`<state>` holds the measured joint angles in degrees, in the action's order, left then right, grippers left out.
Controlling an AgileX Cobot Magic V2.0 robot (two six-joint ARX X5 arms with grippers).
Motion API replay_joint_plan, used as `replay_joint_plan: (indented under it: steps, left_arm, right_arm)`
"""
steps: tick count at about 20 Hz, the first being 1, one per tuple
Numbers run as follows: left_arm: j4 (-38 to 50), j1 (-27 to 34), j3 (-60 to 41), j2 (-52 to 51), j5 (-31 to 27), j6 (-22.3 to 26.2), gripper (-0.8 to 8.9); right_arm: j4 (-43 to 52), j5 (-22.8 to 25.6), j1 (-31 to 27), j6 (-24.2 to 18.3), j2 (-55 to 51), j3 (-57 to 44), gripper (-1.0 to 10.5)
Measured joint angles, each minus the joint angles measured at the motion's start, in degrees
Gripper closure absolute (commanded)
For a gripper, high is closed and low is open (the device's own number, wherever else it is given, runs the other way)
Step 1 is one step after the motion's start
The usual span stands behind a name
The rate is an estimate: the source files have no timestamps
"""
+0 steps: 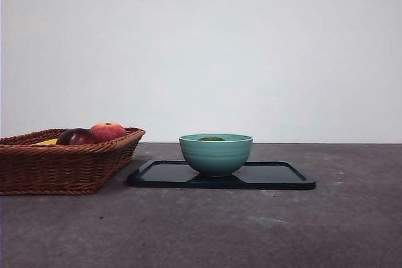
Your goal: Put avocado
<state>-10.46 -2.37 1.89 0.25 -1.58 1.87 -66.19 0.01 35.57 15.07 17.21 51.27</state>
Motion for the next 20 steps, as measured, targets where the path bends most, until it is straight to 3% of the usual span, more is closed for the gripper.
replay_joint_plan:
  steps: [6, 9, 11, 15, 18, 20]
  left_arm:
    - [0.0, 0.0, 0.0, 0.0, 0.0, 0.0, 7.95]
    - [0.0, 0.0, 0.0, 0.0, 0.0, 0.0, 7.95]
    - [0.0, 0.0, 0.0, 0.0, 0.0, 0.0, 7.95]
    - [0.0, 0.0, 0.0, 0.0, 0.0, 0.0, 7.95]
    - [0.0, 0.0, 0.0, 0.0, 0.0, 0.0, 7.95]
    - [0.0, 0.0, 0.0, 0.0, 0.0, 0.0, 7.95]
  right_arm:
    - [0.0, 0.0, 0.0, 0.0, 0.0, 0.0, 9.3]
    - [1.6, 2.3, -4.9, -4.0, -2.8, -0.6, 9.3]
    - [10.3, 3.2, -9.2, -7.8, -6.4, -3.8, 9.3]
    - [39.6, 1.3, -18.0, -18.3, -13.3, -19.4, 9.3]
    - [54.3, 1.1, -24.9, -20.6, -16.2, -33.6, 9.3]
    - [58.5, 1.1, -27.6, -20.5, -16.9, -39.2, 9.3]
